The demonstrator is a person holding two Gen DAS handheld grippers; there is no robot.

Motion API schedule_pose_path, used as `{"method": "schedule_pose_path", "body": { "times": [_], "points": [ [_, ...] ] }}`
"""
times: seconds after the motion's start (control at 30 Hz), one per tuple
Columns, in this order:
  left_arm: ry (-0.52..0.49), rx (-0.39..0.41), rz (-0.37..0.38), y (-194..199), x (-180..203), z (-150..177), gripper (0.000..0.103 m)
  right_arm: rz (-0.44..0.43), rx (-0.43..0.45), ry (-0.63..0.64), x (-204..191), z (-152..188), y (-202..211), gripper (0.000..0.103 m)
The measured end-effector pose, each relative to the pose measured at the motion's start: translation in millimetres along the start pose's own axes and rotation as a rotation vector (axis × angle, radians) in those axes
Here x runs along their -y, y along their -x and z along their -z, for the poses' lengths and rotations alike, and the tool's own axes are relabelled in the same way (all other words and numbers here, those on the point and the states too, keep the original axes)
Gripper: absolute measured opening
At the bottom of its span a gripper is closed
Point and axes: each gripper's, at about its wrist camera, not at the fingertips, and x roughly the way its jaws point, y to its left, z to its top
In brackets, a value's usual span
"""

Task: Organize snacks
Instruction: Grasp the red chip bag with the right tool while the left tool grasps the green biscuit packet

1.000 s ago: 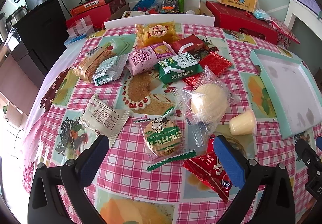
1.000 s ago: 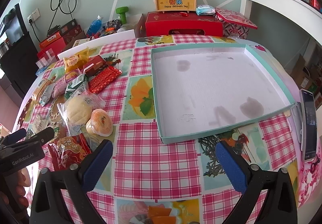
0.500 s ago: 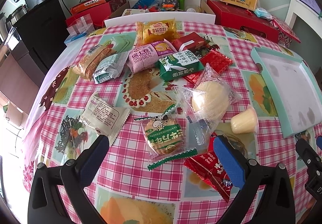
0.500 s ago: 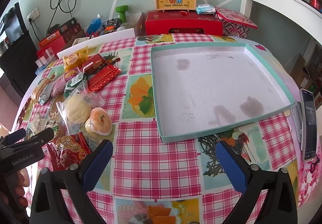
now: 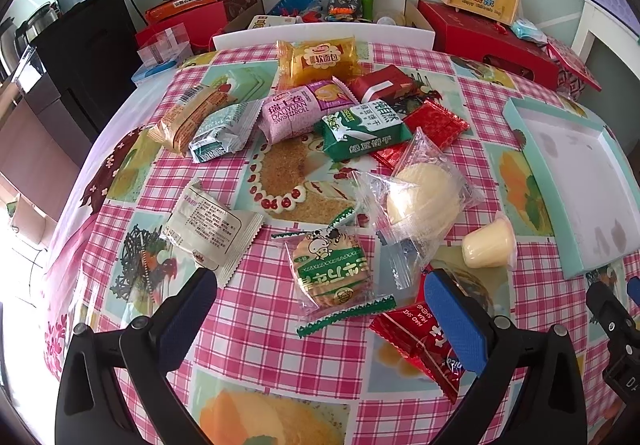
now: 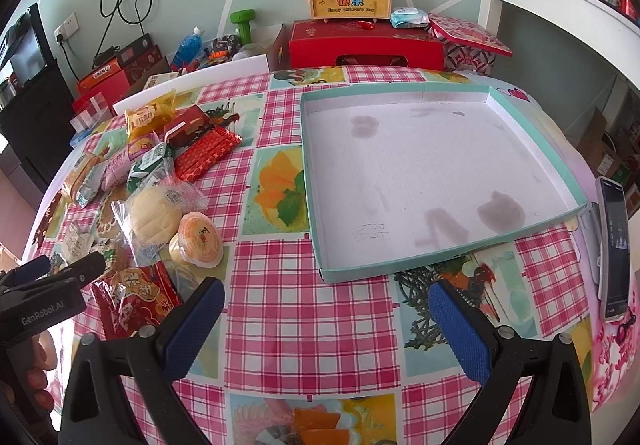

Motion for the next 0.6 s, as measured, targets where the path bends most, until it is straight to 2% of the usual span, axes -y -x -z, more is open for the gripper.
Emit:
{"method": "schedule_pose_path", "body": {
  "times": [0.27, 0.4, 0.6],
  "points": [
    [0.058, 0.035, -0.013, 7, -13, -6, 0.103, -0.026, -0.003, 0.008, -6, -1, -3, 0.103],
    [0.125, 0.022, -0.015, 7, -28, -7, 0.103, -0.136, 0.001, 0.02, -20, -3, -2, 0.103],
    [0.197, -0.052, -0.074, -8, -50, -3, 0.103, -0.31, -0.026, 0.083, -60, -3, -10, 0.103]
  ]
}}
